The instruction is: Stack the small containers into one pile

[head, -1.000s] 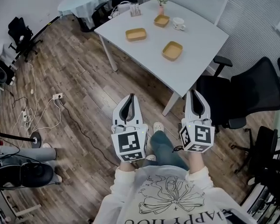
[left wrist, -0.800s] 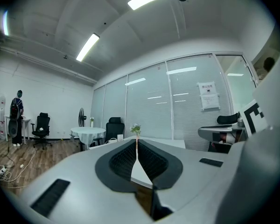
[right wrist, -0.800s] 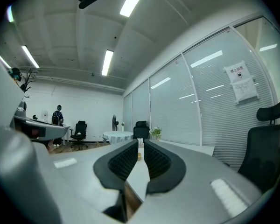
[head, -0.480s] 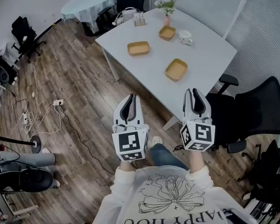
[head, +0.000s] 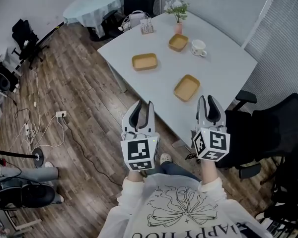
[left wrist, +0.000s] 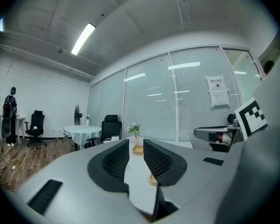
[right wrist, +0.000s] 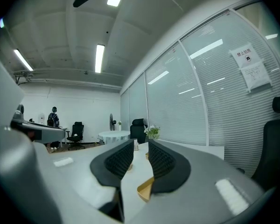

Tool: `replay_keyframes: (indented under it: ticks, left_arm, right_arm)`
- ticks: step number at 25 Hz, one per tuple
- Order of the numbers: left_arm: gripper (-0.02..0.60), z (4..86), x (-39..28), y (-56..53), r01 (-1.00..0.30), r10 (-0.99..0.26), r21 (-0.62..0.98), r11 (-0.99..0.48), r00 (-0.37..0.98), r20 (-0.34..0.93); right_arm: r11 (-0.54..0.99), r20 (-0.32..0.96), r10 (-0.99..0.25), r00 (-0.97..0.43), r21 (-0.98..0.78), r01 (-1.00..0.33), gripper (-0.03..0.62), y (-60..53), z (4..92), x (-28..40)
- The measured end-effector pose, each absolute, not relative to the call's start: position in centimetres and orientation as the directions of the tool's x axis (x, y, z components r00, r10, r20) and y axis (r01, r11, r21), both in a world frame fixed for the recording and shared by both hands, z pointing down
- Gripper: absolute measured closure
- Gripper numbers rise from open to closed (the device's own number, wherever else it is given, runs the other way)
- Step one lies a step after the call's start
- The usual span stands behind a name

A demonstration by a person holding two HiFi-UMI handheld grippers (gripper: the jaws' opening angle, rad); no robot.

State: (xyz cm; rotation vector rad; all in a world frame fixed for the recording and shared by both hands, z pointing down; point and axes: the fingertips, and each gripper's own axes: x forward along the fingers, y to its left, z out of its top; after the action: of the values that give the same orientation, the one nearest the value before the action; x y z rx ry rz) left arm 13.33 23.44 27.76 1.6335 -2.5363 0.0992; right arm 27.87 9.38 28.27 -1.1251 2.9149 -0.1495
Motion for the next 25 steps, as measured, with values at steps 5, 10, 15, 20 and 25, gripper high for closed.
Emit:
replay_keyframes:
  ticks: [5, 10, 15, 20, 25]
  left_arm:
    - [0.492, 28.9, 12.6, 20.6, -0.920, -0.908, 0.026, 0.392, -0.382, 0.172]
    - [0.492, 29.9, 10.8, 17.8, -0.929, -0.913, 0.032, 0.368, -0.355, 0.201]
    - [0.492, 31.6, 9.2, 13.9, -0.953, -0.931, 0.038, 0.302, -0.286, 0.228]
    - [0.492, 32.8, 7.5, 9.1, -0.974, -0.944, 0.043, 0.221, -0.203, 0.260]
    - [0.492, 34.0, 6.6, 4.7, -0.992, -0.951, 0.050, 0.117, -0.097, 0.294]
  right_arm:
    - [0.719, 0.057, -0.684, -0.727, -0.116, -0.685, 0.499, 6.6, 29.7, 27.2]
    - [0.703, 0.096, -0.694, -0.714, -0.125, -0.700, 0.497, 4.4, 31.2, 25.5]
    - [0.662, 0.137, -0.725, -0.675, -0.136, -0.737, 0.497, 1.6, 33.2, 24.3]
    - [0.608, 0.173, -0.762, -0.624, -0.143, -0.781, 0.491, -1.7, 34.6, 22.9]
    - [0.535, 0.229, -0.798, -0.558, -0.159, -0.830, 0.490, -4.5, 36.6, 22.3]
